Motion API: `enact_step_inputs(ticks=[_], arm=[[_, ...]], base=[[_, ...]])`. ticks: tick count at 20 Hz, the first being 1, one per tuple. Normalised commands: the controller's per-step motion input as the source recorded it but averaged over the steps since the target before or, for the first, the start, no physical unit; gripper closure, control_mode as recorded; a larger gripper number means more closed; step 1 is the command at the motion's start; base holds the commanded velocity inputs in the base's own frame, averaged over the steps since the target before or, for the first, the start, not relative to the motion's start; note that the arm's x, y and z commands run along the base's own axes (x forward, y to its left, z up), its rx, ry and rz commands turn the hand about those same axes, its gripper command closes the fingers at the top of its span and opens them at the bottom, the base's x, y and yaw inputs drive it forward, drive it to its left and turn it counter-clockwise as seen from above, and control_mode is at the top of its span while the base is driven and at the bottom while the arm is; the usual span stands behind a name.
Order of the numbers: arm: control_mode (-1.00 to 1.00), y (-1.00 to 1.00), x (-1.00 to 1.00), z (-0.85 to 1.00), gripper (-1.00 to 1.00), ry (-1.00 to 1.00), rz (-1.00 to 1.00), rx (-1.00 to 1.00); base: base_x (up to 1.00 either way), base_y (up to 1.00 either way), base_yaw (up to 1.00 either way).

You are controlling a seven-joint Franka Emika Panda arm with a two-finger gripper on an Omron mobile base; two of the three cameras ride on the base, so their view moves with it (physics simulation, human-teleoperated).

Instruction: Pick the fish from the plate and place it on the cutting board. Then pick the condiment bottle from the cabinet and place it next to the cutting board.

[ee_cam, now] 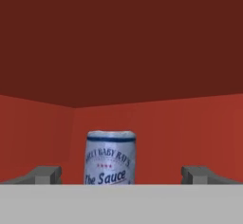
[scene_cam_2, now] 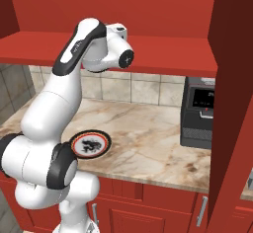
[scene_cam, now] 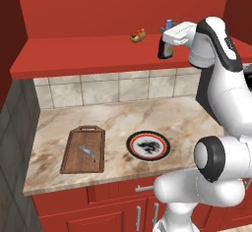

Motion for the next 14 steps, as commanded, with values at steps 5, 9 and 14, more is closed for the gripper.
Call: enact_step_inputs(ticks=[5, 9, 14], arm=[[-1.0, 0.0, 0.03, 0.0, -1.0, 0.0, 0.0, 0.0], [-1.0, 0.0, 0.01, 0.0, -1.0, 0.0, 0.0, 0.0], [-1.0, 0.0, 0.0, 0.0, -1.0, 0.0, 0.0, 0.0]], base=[[0.0, 0.0, 0.0], [0.0, 0.0, 0.0], [0.0, 0.0, 0.0]])
